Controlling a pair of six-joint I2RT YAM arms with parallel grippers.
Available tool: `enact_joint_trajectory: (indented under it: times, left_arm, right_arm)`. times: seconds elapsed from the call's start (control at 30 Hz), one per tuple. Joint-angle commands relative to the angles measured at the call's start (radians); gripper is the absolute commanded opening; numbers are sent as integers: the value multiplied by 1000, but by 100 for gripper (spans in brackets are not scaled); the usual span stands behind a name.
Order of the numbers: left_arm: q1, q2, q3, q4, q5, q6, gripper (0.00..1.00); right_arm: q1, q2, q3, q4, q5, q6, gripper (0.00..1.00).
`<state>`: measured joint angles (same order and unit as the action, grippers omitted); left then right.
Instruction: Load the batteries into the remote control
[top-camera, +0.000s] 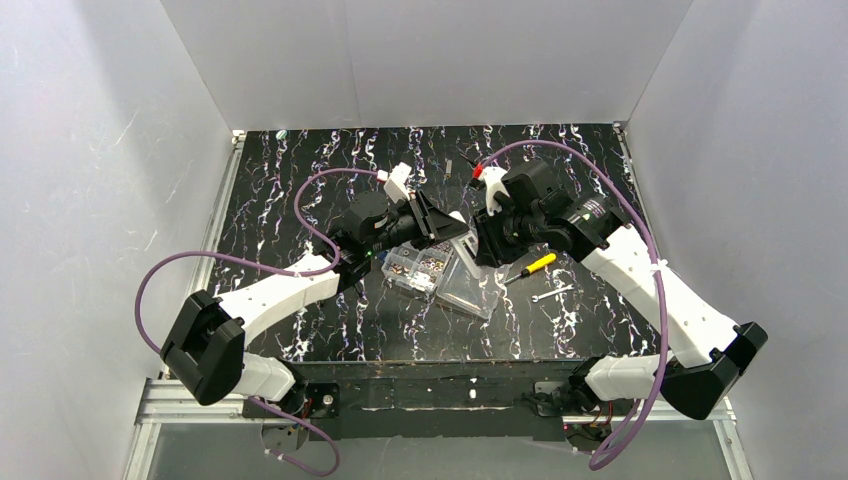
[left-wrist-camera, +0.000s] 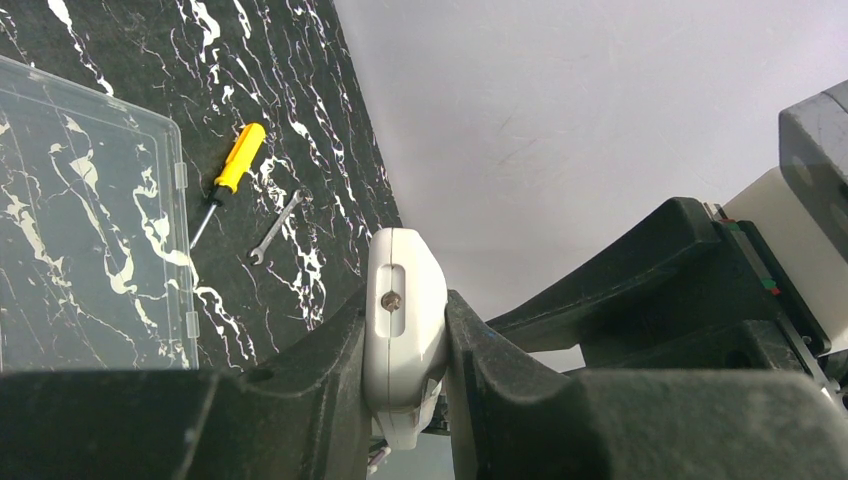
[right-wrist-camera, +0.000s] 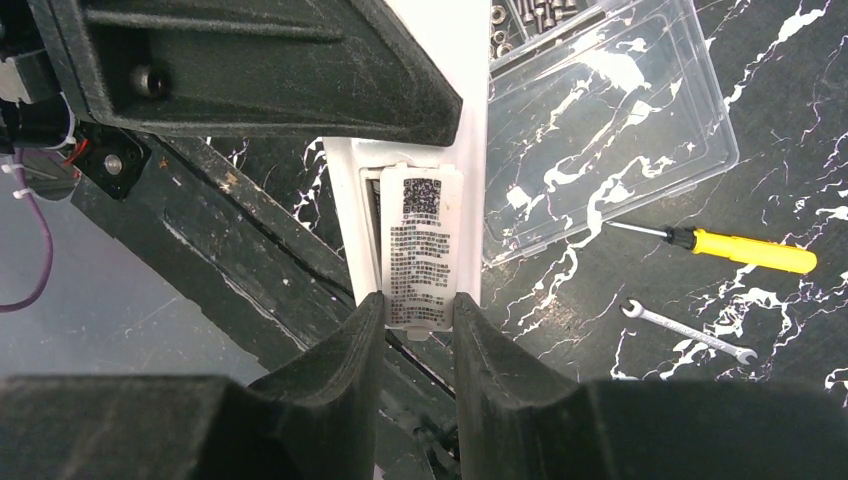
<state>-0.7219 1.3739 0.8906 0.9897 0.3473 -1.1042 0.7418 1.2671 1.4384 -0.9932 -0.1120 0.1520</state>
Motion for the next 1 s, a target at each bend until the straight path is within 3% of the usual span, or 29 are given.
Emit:
enact_joint_trajectory:
  times: [0.0,0.97]
  left_arm:
    - [-2,-7,1,73,28,-2,0]
    - [-2,-23,-8,56,24,10,0]
  right_arm:
    - [5,4,35,32,-29,-19,26]
    - [9,15,4,-22,-46,-57,26]
